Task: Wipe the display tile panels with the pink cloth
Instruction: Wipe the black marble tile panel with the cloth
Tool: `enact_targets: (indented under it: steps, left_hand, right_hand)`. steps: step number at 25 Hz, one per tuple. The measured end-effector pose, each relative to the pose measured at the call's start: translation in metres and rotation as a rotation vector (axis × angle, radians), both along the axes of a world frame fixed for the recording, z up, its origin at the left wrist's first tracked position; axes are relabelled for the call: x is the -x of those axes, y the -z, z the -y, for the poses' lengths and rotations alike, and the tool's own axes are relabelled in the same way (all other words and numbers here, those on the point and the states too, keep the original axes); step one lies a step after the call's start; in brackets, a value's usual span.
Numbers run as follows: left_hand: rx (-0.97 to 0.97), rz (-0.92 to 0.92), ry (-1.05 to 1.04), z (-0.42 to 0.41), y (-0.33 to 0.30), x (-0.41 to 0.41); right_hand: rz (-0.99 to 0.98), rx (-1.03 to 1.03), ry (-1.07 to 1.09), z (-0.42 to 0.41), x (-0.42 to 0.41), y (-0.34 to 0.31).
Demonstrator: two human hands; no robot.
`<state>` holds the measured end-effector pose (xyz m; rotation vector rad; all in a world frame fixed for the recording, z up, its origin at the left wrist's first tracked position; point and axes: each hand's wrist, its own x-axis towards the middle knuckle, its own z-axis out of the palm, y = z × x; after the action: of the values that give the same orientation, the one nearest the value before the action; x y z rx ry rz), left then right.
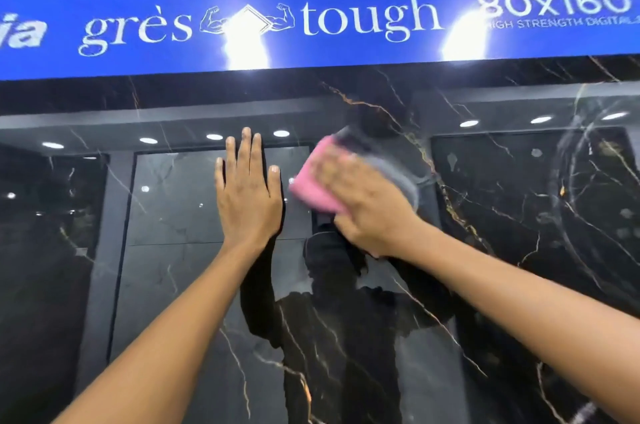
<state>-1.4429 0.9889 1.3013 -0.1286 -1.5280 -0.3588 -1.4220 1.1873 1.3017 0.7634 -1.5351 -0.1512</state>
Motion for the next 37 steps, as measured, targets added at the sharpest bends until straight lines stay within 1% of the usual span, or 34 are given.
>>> enact_targets:
  steps: [1, 2, 3, 5, 6, 7, 8, 9, 11, 12, 13, 14, 15, 17, 18, 19, 20, 21, 23, 24, 25, 26, 27, 28, 29, 30, 31, 32, 33, 34, 35, 36, 37]
  left_hand:
    - [0.003, 0.002, 0.003, -0.001, 0.000, -0.001]
    - [0.003, 0.006, 0.005, -0.001, 0.000, -0.001]
    - [0.001, 0.014, 0.006, -0.002, 0.000, -0.002]
    - [0.003, 0.028, -0.002, -0.002, 0.001, -0.003]
    - [0.006, 0.029, -0.009, -0.002, 0.001, -0.003]
    - [0.010, 0.031, -0.014, -0.002, 0.002, -0.003]
    - [0.012, 0.035, -0.017, -0.001, 0.001, -0.003]
    - [0.011, 0.041, -0.020, -0.001, 0.001, -0.003]
    - [0.010, 0.052, -0.039, 0.000, 0.000, -0.003]
    - [0.012, 0.055, -0.050, -0.001, -0.001, -0.004]
    - [0.011, 0.055, -0.055, -0.001, -0.001, -0.004]
    - [0.007, 0.057, -0.052, -0.002, -0.001, -0.005]
    - [0.006, 0.059, -0.046, -0.003, -0.002, -0.006]
    - [0.005, 0.060, -0.044, -0.004, -0.001, -0.006]
    - [0.001, 0.059, -0.047, -0.004, 0.000, -0.005]
    - [-0.001, 0.060, -0.049, -0.004, 0.000, -0.005]
    - [0.001, 0.063, -0.048, -0.004, 0.001, -0.003]
    - [0.000, 0.067, -0.046, -0.003, 0.002, -0.003]
    - [0.000, 0.060, -0.037, -0.001, 0.003, -0.003]
    - [0.001, 0.056, -0.033, 0.000, 0.002, -0.003]
    - [0.000, 0.055, -0.029, 0.000, 0.000, -0.003]
    - [0.001, 0.056, -0.027, 0.000, 0.000, -0.003]
    - [0.001, 0.056, -0.025, 0.000, 0.000, -0.003]
    - [-0.001, 0.054, -0.022, -0.001, 0.000, -0.004]
    - [0.000, 0.054, -0.020, -0.001, 0.001, -0.004]
    - [0.005, 0.055, -0.019, -0.001, 0.000, -0.004]
    - [0.010, 0.054, -0.018, -0.002, 0.000, -0.004]
    - [0.011, 0.052, -0.020, -0.003, -0.001, -0.005]
    - [0.008, 0.050, -0.025, -0.002, -0.001, -0.004]
    - [0.001, 0.055, -0.032, -0.002, 0.001, -0.005]
    - [-0.004, 0.062, -0.037, -0.002, 0.002, -0.005]
    - [-0.004, 0.069, -0.040, -0.002, 0.003, -0.004]
    - [-0.002, 0.076, -0.041, -0.002, 0.004, -0.004]
  right_hand:
    - [-0.013, -0.135, 0.027, -0.004, -0.002, 0.000]
    - [-0.025, -0.116, 0.027, -0.018, -0.005, -0.015]
    - [0.001, 0.091, 0.029, -0.036, -0.009, -0.036]
    - [0.103, 0.722, 0.067, -0.069, -0.020, -0.073]
    - [0.153, 0.972, 0.098, -0.074, -0.025, -0.084]
    - [0.200, 1.100, 0.141, -0.060, -0.026, -0.090]
    - [0.227, 1.102, 0.148, -0.035, -0.027, -0.093]
    - [0.234, 0.946, 0.131, -0.005, -0.024, -0.093]
    - [0.181, 0.347, 0.136, 0.046, -0.016, -0.082]
    - [0.165, 0.118, 0.164, 0.052, -0.019, -0.082]
    - [0.132, 0.028, 0.174, 0.043, -0.023, -0.090]
    - [0.116, 0.099, 0.151, 0.024, -0.027, -0.101]
    - [0.108, 0.293, 0.113, 0.001, -0.028, -0.110]
    - [0.087, 0.807, 0.060, -0.043, -0.027, -0.116]
    - [0.116, 1.005, 0.066, -0.048, -0.027, -0.113]
    - [0.144, 1.119, 0.104, -0.036, -0.025, -0.108]
    - [0.155, 1.115, 0.128, -0.013, -0.023, -0.103]
    - [0.153, 0.964, 0.131, 0.017, -0.021, -0.099]
    - [0.143, 0.403, 0.115, 0.068, -0.017, -0.092]
    - [0.151, 0.170, 0.134, 0.076, -0.020, -0.096]
    - [0.142, 0.066, 0.155, 0.065, -0.022, -0.110]
    - [0.137, 0.119, 0.130, 0.044, -0.023, -0.123]
    - [0.128, 0.283, 0.091, 0.015, -0.021, -0.133]
    - [0.108, 0.495, 0.051, -0.017, -0.020, -0.136]
    - [0.088, 0.704, 0.036, -0.049, -0.019, -0.131]
    - [0.085, 0.856, 0.043, -0.069, -0.019, -0.118]
    - [0.090, 0.933, 0.077, -0.074, -0.018, -0.101]
    - [0.082, 0.935, 0.088, -0.066, -0.016, -0.078]
    - [0.057, 0.825, 0.049, -0.049, -0.011, -0.052]
    - [0.029, 0.588, 0.018, -0.033, -0.008, -0.024]
    - [0.015, 0.298, 0.027, -0.023, -0.003, 0.002]
    - [-0.006, 0.055, 0.067, -0.024, -0.002, 0.016]
    - [-0.041, -0.062, 0.098, -0.037, 0.002, 0.010]
